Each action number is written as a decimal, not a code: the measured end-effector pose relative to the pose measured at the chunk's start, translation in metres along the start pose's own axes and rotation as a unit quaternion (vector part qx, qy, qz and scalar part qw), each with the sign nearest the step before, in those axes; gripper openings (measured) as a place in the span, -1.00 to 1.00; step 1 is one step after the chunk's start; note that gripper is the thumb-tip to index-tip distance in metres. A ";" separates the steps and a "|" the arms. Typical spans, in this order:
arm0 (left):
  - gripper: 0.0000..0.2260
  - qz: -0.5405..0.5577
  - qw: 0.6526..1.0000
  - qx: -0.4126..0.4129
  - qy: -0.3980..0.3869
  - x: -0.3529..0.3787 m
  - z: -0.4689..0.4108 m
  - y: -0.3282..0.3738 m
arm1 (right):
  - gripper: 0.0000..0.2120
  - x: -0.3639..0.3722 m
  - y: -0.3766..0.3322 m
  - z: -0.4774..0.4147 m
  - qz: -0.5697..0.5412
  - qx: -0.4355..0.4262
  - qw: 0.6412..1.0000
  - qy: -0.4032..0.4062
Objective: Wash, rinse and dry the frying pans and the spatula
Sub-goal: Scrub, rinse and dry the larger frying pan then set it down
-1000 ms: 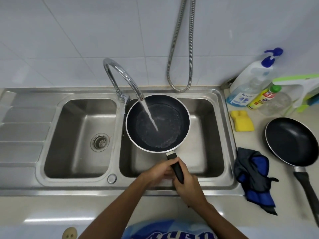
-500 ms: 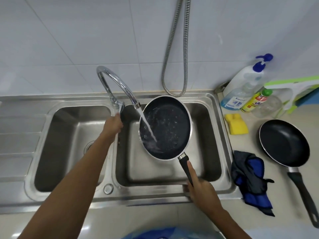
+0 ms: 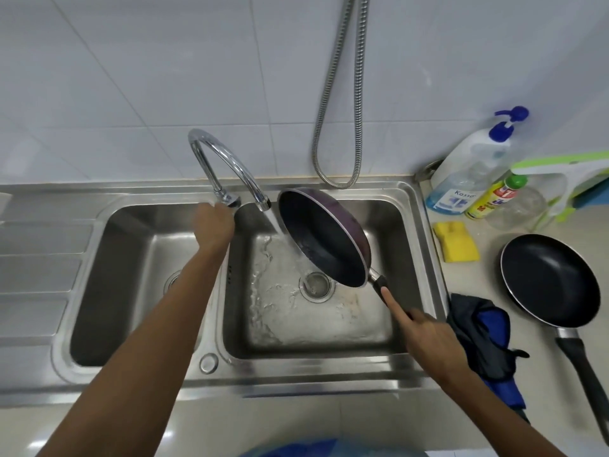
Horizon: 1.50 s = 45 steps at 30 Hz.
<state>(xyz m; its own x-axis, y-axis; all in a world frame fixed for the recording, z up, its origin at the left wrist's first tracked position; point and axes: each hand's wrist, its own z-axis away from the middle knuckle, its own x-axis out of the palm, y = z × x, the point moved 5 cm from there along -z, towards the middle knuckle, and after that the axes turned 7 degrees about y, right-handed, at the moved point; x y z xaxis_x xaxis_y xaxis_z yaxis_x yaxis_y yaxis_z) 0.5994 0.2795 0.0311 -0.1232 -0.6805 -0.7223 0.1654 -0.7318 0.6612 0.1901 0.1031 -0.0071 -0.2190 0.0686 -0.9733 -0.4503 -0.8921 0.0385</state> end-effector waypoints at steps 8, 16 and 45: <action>-0.64 0.025 0.995 0.064 -0.073 0.009 -0.002 0.036 | 0.22 -0.019 0.033 -0.005 0.037 -0.008 0.999 -0.004; -0.80 0.087 0.984 0.100 -0.122 0.015 0.020 0.000 | 0.17 -0.006 0.046 0.009 0.039 0.013 0.999 -0.003; -0.68 0.285 0.845 -0.263 -0.369 0.093 0.277 -0.105 | -0.89 -0.023 -0.111 0.063 -0.436 0.179 0.878 0.088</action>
<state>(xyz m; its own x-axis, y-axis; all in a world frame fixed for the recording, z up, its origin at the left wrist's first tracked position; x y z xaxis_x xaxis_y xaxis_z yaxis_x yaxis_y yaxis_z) 0.2995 0.2824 -0.0498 -0.4210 -0.8970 0.1345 0.7919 -0.2912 0.5367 0.1907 0.2289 0.0255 0.4668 0.5567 -0.6871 -0.6303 -0.3356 -0.7001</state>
